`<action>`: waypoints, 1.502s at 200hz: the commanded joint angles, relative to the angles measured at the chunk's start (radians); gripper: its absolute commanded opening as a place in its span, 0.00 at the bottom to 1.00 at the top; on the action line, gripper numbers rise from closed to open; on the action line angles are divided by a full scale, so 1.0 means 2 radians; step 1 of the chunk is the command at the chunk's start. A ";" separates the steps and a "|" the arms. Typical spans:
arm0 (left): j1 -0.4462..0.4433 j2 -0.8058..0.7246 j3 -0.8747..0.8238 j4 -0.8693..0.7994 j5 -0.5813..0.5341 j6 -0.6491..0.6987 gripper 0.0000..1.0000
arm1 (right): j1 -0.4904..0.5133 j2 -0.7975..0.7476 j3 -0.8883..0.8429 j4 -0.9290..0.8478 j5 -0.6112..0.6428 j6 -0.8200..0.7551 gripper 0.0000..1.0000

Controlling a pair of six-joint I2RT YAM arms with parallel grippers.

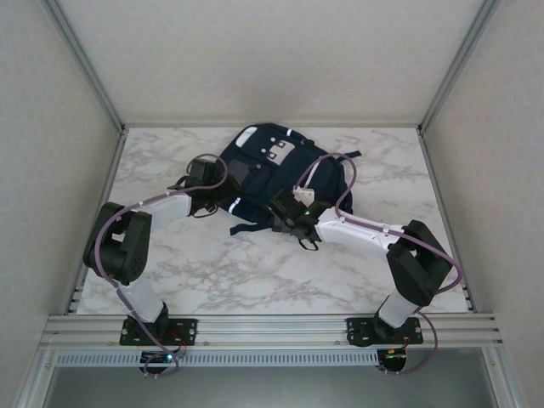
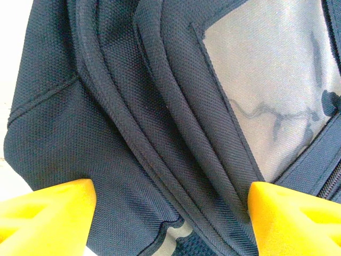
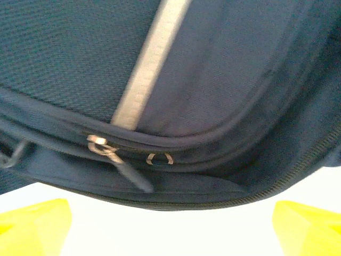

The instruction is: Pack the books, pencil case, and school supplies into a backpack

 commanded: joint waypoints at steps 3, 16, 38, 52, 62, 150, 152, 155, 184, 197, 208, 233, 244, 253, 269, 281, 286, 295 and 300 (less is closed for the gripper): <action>0.007 -0.017 0.011 -0.023 -0.006 0.004 0.75 | -0.008 0.008 0.017 0.038 -0.023 -0.086 0.94; 0.006 -0.025 0.007 -0.028 -0.003 0.005 0.75 | -0.018 0.010 0.021 0.039 -0.036 -0.105 0.91; 0.007 -0.042 -0.007 -0.030 0.005 0.002 0.75 | -0.034 0.010 0.010 0.055 -0.059 -0.118 0.79; 0.007 -0.055 -0.022 -0.024 0.015 -0.008 0.75 | -0.043 0.011 -0.002 0.070 -0.072 -0.124 0.69; 0.005 -0.064 -0.033 -0.019 0.024 -0.016 0.75 | -0.050 0.011 -0.014 0.088 -0.087 -0.132 0.61; -0.059 -0.111 -0.078 -0.016 0.021 -0.070 0.75 | -0.062 0.038 -0.047 0.147 -0.160 -0.144 0.45; -0.061 -0.111 -0.079 -0.015 0.020 -0.072 0.76 | -0.062 0.038 -0.048 0.148 -0.162 -0.144 0.45; -0.064 -0.110 -0.079 -0.014 0.019 -0.074 0.75 | -0.062 0.038 -0.049 0.149 -0.164 -0.143 0.45; -0.088 -0.097 -0.075 0.000 0.012 -0.094 0.76 | -0.060 0.030 -0.065 0.161 -0.187 -0.132 0.45; -0.091 -0.090 -0.073 0.003 0.008 -0.097 0.76 | -0.053 0.025 -0.073 0.170 -0.194 -0.128 0.45; -0.092 -0.085 -0.071 0.006 0.005 -0.100 0.76 | -0.047 0.023 -0.077 0.176 -0.197 -0.126 0.46; -0.094 -0.078 -0.064 0.006 0.001 -0.099 0.76 | -0.035 0.028 -0.074 0.179 -0.196 -0.128 0.48; -0.094 -0.074 -0.061 0.005 0.001 -0.098 0.76 | -0.033 0.031 -0.069 0.179 -0.194 -0.131 0.48; -0.095 -0.072 -0.059 0.005 0.001 -0.098 0.76 | -0.030 0.033 -0.065 0.176 -0.193 -0.132 0.48; -0.096 -0.070 -0.058 0.005 -0.001 -0.097 0.76 | -0.026 0.033 -0.061 0.174 -0.191 -0.132 0.48; -0.096 -0.069 -0.058 0.005 -0.004 -0.097 0.76 | -0.023 0.033 -0.057 0.168 -0.191 -0.131 0.47; -0.096 -0.069 -0.058 0.004 -0.005 -0.097 0.76 | -0.021 0.034 -0.056 0.164 -0.191 -0.131 0.47; -0.096 -0.067 -0.058 0.003 -0.008 -0.095 0.76 | -0.017 0.033 -0.055 0.161 -0.190 -0.130 0.46; -0.096 -0.066 -0.059 0.003 -0.008 -0.094 0.76 | -0.014 0.033 -0.056 0.160 -0.188 -0.129 0.46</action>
